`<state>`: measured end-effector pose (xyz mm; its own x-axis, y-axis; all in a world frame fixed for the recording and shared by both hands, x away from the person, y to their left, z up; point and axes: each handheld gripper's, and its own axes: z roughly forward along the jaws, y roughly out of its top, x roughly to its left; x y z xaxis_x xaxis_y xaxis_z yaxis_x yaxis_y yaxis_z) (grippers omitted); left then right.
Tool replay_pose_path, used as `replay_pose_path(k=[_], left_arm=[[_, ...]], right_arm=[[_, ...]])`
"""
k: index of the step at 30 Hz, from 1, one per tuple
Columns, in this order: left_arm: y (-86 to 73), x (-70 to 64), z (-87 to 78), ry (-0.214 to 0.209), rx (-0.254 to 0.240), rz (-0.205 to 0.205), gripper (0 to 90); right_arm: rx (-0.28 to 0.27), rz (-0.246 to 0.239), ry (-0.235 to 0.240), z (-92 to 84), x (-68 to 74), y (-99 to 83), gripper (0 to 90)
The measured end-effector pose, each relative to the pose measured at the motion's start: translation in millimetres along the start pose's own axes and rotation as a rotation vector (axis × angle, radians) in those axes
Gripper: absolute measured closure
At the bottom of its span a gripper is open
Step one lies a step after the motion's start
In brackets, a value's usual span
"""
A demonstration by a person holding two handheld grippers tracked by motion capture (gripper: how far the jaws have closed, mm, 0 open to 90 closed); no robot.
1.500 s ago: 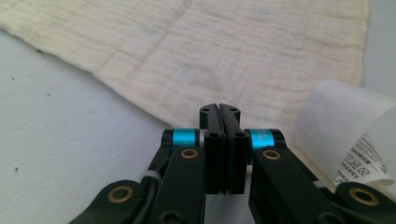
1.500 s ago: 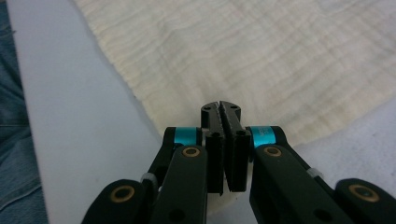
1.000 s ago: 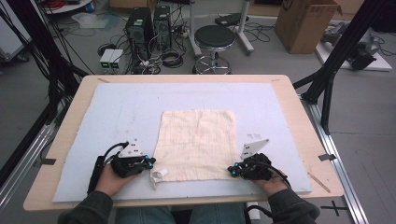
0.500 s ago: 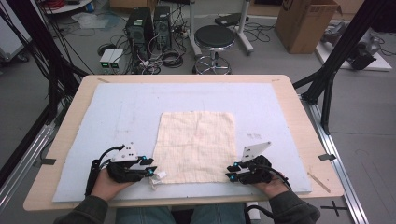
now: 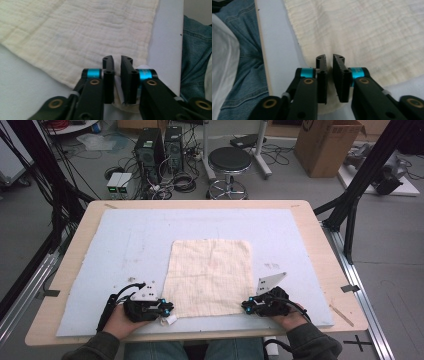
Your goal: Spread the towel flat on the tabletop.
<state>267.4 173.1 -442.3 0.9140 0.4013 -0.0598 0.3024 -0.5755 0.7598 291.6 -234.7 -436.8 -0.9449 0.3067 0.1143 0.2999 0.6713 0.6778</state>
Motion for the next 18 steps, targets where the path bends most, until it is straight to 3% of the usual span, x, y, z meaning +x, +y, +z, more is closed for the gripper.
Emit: replay_pose_path(k=[14, 15, 17, 18], left_arm=[[-3.4, -6.9, -6.0, -0.031, -0.011, -0.011, 88.5], [-3.2, -6.1, -6.6, -0.032, -0.014, -0.007, 86.0], [-2.0, -5.6, -8.6, -0.046, -0.040, -0.024, 83.0], [-1.3, -5.7, -9.4, -0.041, -0.052, -0.030, 76.3]], right_arm=[[-0.018, 0.007, 0.037, -7.4, 8.7, -3.6, 86.2], [-0.047, 0.023, 0.044, -9.6, 7.1, -3.9, 79.8], [-0.065, 0.026, 0.047, -11.0, 6.3, -3.9, 77.4], [-0.088, 0.042, 0.041, -13.3, 4.1, -3.1, 74.5]])
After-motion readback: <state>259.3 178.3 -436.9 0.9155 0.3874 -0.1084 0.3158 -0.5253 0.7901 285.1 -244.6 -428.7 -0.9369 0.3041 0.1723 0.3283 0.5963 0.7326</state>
